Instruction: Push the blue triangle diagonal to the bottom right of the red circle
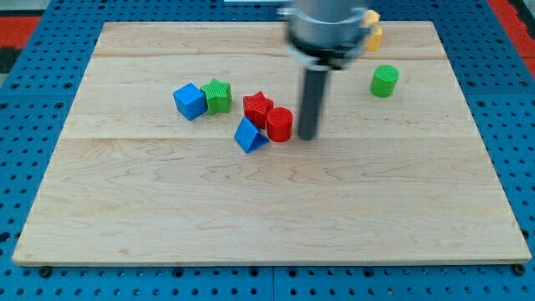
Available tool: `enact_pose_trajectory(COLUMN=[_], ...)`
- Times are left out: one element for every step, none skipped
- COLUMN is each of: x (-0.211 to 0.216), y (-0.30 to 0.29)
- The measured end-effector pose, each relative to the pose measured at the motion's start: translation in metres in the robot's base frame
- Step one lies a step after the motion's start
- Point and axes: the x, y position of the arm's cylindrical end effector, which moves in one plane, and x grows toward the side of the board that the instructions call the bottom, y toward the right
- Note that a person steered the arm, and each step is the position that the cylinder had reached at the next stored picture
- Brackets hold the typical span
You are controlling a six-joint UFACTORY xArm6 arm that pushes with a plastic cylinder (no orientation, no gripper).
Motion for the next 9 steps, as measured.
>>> enact_pose_trajectory(x=[-0.015,0.037,0.058,0.005,-0.004,0.023,0.053,0.074,0.061], y=[-0.032,0.007,-0.077,-0.088,-0.022,-0.065,-0.101,-0.039,-0.037])
